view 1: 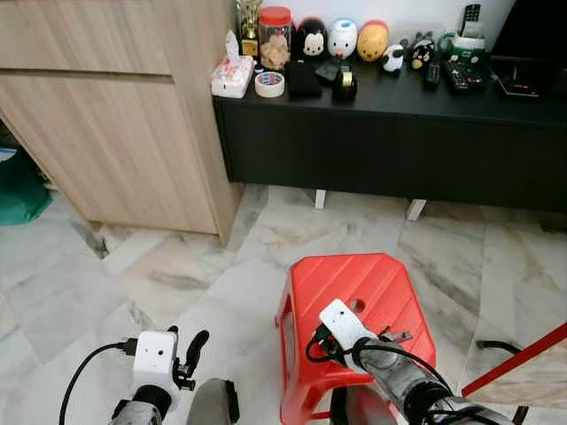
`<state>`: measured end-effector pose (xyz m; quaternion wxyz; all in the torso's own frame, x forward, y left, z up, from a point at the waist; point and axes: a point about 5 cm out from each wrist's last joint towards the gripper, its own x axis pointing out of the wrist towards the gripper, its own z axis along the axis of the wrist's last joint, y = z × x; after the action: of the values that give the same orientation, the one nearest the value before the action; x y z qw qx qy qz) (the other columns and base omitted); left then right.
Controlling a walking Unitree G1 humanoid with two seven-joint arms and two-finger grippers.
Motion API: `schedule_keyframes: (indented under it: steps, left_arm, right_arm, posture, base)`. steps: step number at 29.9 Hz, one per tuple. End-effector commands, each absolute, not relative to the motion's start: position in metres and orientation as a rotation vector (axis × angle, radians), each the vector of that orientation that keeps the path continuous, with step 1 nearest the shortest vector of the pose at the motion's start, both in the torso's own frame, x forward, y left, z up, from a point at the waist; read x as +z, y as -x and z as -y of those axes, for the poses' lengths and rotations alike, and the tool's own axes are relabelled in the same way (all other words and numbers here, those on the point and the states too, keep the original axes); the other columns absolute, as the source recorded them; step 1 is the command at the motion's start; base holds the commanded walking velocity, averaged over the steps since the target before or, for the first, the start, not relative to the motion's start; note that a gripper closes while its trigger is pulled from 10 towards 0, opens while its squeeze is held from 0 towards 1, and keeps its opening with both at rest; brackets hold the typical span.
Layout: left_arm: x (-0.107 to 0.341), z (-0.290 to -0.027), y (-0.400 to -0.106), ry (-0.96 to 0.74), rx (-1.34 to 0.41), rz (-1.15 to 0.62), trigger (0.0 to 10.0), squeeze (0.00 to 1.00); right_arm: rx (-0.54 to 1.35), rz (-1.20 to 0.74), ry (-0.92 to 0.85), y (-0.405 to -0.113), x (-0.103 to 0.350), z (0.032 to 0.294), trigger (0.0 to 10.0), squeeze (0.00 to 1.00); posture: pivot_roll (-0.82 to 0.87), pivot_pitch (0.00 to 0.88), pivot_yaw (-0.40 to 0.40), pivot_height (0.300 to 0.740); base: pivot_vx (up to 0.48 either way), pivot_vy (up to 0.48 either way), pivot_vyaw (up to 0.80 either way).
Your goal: Hang keys on a hook
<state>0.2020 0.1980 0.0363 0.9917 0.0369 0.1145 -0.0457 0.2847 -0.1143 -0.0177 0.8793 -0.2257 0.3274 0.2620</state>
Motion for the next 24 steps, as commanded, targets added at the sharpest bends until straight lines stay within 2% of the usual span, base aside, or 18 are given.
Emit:
schedule_keyframes:
  steps: [1,24]
  left_arm:
    - [0.0349,-0.197,-0.1982,-0.081,-0.093,-0.252,10.0,0.0]
    - [0.0429,-0.1938,-0.2004,-0.094,-0.11,-0.246,10.0,0.0]
  right_arm:
    - [0.541,-0.675,0.468,-0.2852,-0.0172,0.113,10.0,0.0]
    - [0.421,-0.658,0.329,-0.292,-0.0117,0.1097,10.0,0.0]
  posture:
    - [0.17,0.175,-0.035,0.626]
    - [0.18,0.184,-0.025,0.626]
  base:
    - [0.0,0.0,0.0]
    - [0.0,0.0,0.0]
